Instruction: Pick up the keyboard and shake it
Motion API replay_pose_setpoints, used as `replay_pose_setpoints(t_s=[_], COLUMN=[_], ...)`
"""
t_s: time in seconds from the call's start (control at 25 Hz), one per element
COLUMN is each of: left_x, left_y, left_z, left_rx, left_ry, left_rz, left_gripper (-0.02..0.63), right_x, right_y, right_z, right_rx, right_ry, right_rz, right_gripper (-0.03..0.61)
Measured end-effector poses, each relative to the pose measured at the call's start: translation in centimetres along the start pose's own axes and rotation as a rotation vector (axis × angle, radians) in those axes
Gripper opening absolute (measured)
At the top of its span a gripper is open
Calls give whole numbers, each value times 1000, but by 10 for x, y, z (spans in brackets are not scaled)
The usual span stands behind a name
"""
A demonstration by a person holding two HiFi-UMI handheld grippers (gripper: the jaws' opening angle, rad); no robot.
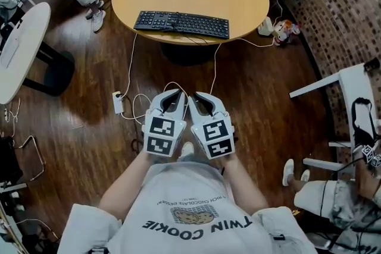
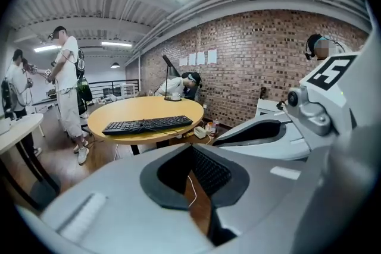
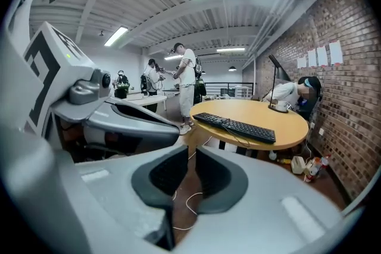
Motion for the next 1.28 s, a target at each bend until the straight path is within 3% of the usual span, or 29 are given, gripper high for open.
replay_pose_setpoints(t_s=[0.4,0.76,1.08,1.28], left_x=[-56,-122,-187,-229], left_y=[18,96,175,218], left_z=[-18,-24,-23,-17], left_rx=[-125,-245,-415,-598], left_ry=[16,80,179,223], left_rz=[-43,-52,-5,16], left_gripper=[17,81,138,152], right_x=[-29,-78,-143,-184], right_y=[-70,-143,-209,-241], right_z=[0,-6,-10,-2], right_rx=[134,331,511,586], right_ry=[90,245,447,588], right_rz=[42,157,208,212], right_gripper=[40,67,81,109])
Point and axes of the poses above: the fingertips, and each gripper's own axes: x backward along the fingers, y to its left, z out of its underside, the point moved 6 cm from there along x, backward along the fingers, and after that the axes turned 5 degrees about -z, right-handed, at the moved point
